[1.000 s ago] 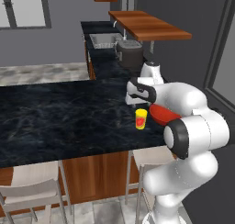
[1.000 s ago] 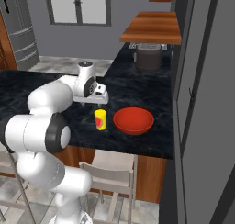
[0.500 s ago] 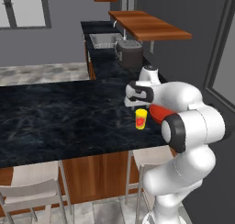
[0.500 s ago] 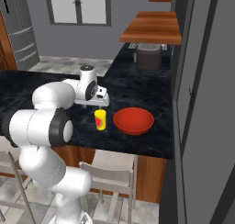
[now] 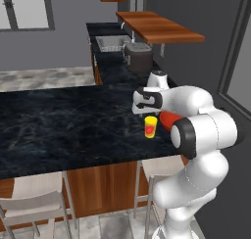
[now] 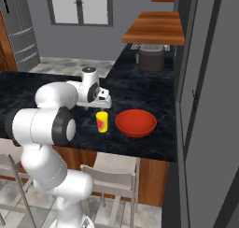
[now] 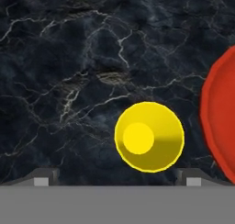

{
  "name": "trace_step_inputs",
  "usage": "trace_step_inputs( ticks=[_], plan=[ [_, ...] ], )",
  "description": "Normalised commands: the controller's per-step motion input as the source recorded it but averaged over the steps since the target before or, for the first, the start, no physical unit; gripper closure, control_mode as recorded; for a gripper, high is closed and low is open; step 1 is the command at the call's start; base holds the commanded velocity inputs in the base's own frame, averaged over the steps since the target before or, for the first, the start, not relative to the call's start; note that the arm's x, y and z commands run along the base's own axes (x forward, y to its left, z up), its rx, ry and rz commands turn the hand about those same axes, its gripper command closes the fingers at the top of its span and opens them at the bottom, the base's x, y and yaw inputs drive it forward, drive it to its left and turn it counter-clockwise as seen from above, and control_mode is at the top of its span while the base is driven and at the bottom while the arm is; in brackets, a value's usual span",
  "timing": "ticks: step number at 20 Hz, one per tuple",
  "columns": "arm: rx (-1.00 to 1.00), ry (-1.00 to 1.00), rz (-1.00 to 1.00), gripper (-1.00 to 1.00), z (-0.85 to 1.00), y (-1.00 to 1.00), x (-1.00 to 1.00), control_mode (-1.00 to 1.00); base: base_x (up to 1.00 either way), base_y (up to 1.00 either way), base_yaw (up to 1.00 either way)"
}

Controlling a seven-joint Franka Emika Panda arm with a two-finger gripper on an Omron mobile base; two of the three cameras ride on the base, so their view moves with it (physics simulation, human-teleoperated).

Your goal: Place the cup inside the bowl on the dining table and move the bowl to any counter.

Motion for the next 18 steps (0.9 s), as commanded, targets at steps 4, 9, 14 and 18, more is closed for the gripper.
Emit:
trace_step_inputs(
  ticks=[4,9,14,18],
  plan=[
    [0.0,0.0,0.0,-1.0,-0.05,0.11,0.0,-1.0,0.0,0.0,0.0],
    [0.0,0.0,0.0,-1.0,-0.12,0.11,0.0,-1.0,0.0,0.0,0.0],
    [0.0,0.0,0.0,-1.0,-0.17,0.0,0.13,-1.0,0.0,0.0,0.0],
    [0.0,0.0,0.0,-1.0,-0.21,0.0,0.12,-1.0,0.0,0.0,0.0]
  ],
)
